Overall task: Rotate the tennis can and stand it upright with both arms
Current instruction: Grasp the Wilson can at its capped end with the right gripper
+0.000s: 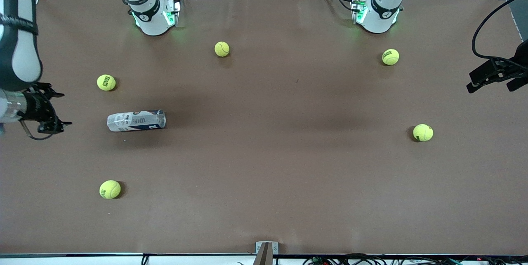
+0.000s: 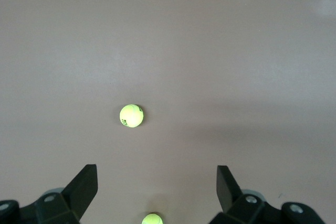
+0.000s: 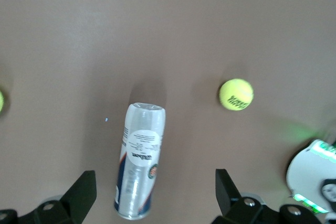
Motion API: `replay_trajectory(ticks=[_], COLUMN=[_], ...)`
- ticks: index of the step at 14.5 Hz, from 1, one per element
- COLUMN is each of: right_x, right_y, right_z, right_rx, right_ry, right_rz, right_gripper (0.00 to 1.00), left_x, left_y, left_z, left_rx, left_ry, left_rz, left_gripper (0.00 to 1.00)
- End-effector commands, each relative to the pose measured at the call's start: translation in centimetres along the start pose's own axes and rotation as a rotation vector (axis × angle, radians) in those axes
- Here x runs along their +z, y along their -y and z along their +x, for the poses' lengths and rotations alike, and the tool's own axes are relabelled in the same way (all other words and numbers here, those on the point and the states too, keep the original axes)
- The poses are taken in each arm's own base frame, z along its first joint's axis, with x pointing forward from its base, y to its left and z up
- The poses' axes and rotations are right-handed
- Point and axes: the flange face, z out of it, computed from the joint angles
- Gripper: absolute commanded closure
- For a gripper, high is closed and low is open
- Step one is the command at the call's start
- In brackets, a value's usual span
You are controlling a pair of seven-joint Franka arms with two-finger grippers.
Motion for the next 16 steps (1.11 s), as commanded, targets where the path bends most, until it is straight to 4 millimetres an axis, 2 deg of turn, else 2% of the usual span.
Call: replay_trajectory(ticks=[1,5,7,10,13,16], right_x=[3.8,9.9,12.0,14.8,17.4,19.0], right_y=[0.3,1.3,1.7,2.4,2.0,1.6], right_z=[-0.5,-2.2,-3.8,-5.7,-6.3,-6.9], right_rx=[0.093,0.132,0.149,0.168,0.170,0.180], right_ry=[0.012,-0.015,-0.028,-0.043,-0.048,-0.047], right_rz=[0.027,0.081,0.107,0.134,0.143,0.132], right_gripper=[0.00,0.00,0.00,0.00,0.00,0.00], left_x=[-0.7,-0.6,-0.7,-0.6,-0.6,-0.6], left_y=[0.3,0.3,0.3,0.3,0.3,0.3], left_z=[-0.3,-0.3,-0.4,-0.3,-0.3,-0.3], left_rx=[0.015,0.015,0.016,0.015,0.015,0.015], left_ry=[-0.006,-0.005,-0.006,-0.005,-0.005,-0.005], left_rz=[0.015,0.015,0.017,0.017,0.017,0.017], left_gripper=[0.00,0.00,0.00,0.00,0.00,0.00])
